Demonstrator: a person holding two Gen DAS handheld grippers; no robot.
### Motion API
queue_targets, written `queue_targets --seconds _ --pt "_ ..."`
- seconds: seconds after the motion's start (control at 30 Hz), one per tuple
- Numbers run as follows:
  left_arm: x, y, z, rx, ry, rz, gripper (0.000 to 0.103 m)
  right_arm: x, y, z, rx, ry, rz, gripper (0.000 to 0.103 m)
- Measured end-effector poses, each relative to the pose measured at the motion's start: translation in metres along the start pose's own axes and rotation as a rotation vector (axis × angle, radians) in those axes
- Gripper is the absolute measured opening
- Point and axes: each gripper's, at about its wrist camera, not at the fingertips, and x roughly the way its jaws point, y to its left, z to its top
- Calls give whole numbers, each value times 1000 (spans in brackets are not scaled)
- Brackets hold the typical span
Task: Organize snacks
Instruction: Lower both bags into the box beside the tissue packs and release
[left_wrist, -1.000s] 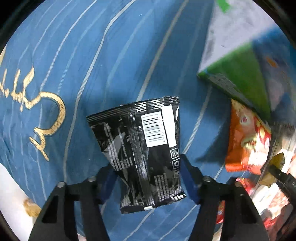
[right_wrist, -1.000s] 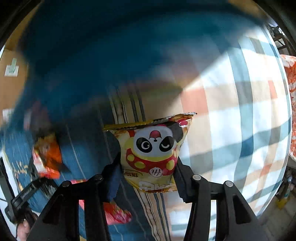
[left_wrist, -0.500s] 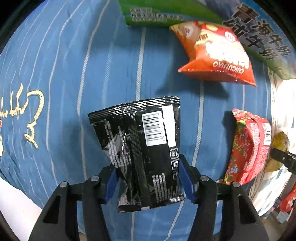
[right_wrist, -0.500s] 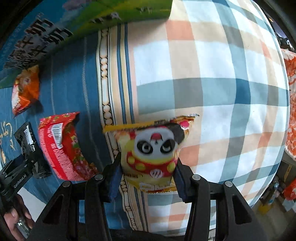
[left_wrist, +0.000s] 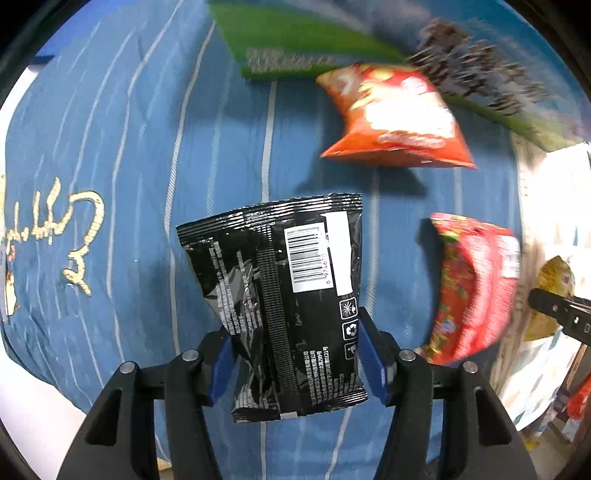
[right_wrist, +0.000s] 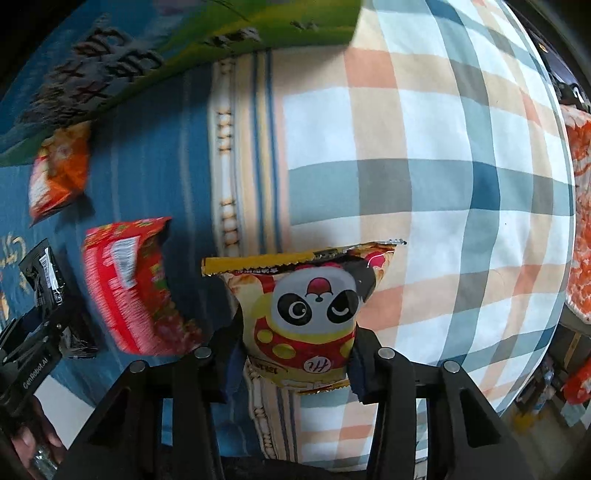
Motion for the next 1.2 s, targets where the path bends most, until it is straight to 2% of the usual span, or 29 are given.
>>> queue_targets --seconds 0.17,0.27,0.43,0.53,0.8,0.83,1.03,1.2 --pt "-44 -16 -17 24 -86 -3 56 -40 27 -18 -65 -74 28 47" --pt "-73 -28 -23 52 -131 -34 56 -66 42 -29 -108 -140 49 47" --pt "-119 -42 -23 101 -220 -40 56 -112 63 -41 -159 -237 55 46" --pt "-144 -40 -17 97 -273 -54 56 -152 48 -42 -179 -290 54 46" --pt "-192 -39 0 96 -373 -69 56 -197 33 -44 -177 -392 55 46" --pt "-197 -38 3 94 -387 -45 56 -203 33 -44 -174 -404 58 46" --pt "-217 -36 20 90 -419 -71 56 -219 32 -35 -151 -433 98 46" --pt "-228 -31 51 77 -411 -115 56 -234 26 -7 -124 -438 162 46"
